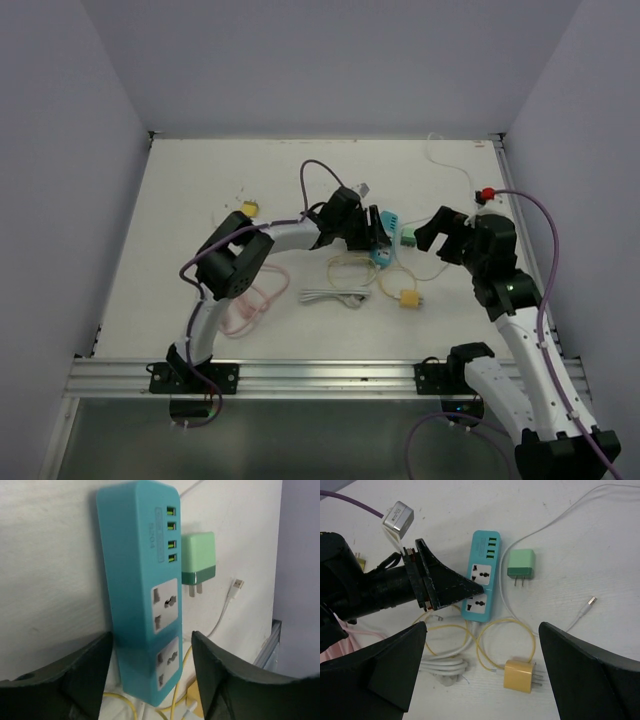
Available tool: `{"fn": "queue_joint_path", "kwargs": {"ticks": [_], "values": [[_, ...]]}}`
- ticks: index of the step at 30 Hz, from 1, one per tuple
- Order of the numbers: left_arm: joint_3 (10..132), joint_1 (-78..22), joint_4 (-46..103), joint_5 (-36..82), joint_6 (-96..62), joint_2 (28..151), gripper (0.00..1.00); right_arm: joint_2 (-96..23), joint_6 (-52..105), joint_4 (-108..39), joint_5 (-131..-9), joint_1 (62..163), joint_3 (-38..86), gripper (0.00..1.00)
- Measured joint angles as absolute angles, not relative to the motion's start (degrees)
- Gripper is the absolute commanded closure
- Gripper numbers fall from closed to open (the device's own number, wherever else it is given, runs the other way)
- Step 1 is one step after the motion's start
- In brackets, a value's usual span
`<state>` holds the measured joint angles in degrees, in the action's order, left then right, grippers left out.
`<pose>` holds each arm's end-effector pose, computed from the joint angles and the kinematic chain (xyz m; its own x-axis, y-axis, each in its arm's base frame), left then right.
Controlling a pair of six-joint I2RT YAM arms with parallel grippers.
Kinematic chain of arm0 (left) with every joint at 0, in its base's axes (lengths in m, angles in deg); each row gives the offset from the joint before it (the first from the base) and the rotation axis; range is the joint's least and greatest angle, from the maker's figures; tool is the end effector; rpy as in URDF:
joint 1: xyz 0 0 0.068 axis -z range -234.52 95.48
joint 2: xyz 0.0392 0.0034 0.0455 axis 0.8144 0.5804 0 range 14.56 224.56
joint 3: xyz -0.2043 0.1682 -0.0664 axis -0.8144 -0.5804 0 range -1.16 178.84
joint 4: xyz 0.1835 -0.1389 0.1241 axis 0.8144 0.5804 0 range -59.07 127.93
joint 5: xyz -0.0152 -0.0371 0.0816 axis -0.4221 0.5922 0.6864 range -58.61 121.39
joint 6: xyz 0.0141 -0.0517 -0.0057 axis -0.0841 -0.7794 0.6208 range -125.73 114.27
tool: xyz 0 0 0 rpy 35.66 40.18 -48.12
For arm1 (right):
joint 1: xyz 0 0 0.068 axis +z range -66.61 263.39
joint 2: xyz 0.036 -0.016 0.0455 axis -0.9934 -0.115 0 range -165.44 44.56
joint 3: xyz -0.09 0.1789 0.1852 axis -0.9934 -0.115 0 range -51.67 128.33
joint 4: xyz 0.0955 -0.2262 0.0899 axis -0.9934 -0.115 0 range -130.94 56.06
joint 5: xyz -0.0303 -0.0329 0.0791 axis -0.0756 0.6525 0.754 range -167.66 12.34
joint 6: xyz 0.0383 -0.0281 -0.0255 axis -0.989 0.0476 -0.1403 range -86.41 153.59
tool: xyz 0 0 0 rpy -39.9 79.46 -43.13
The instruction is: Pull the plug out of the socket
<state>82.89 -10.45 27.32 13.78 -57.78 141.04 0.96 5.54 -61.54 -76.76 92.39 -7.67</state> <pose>0.3391 -0.3432 0.1371 -0.9333 -0.1426 -0.3296 0.1567 0.6640 -0.7311 0.1688 0.0273 0.3072 -0.4783 0.4005 -0.7816 0.0620 0.9031 0.4248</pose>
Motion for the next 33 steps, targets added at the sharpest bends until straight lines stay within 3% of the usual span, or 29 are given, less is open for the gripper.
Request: {"fn": "queue_joint_path", "kwargs": {"ticks": [2,12,13,16,26,33], "values": [[81.8,-11.4,27.1,14.2,-57.6,139.6,0.22,2.3,5.5,-62.2,-76.8,92.4,-7.5,0.01],[77.6,-17.2,34.7,21.5,-53.1,126.0,0.14,5.6,6.2,-68.8,-79.8,92.4,1.4,0.01],[76.8,-17.7,36.1,22.9,-52.1,123.6,0.04,5.8,6.4,-69.8,-80.4,92.4,2.6,0.01],[76.1,-18.8,41.9,28.2,-48.5,115.9,0.01,6.4,7.8,-73.1,-83.3,92.4,6.5,0.01],[79.2,-24.7,63.1,50.3,-35.1,87.2,0.0,8.7,15.0,-83.5,-97.2,92.4,19.7,0.01],[86.5,-24.7,71.7,57.4,-29.0,69.9,0.01,13.1,20.1,-85.9,-104.5,94.8,28.8,0.01]]}}
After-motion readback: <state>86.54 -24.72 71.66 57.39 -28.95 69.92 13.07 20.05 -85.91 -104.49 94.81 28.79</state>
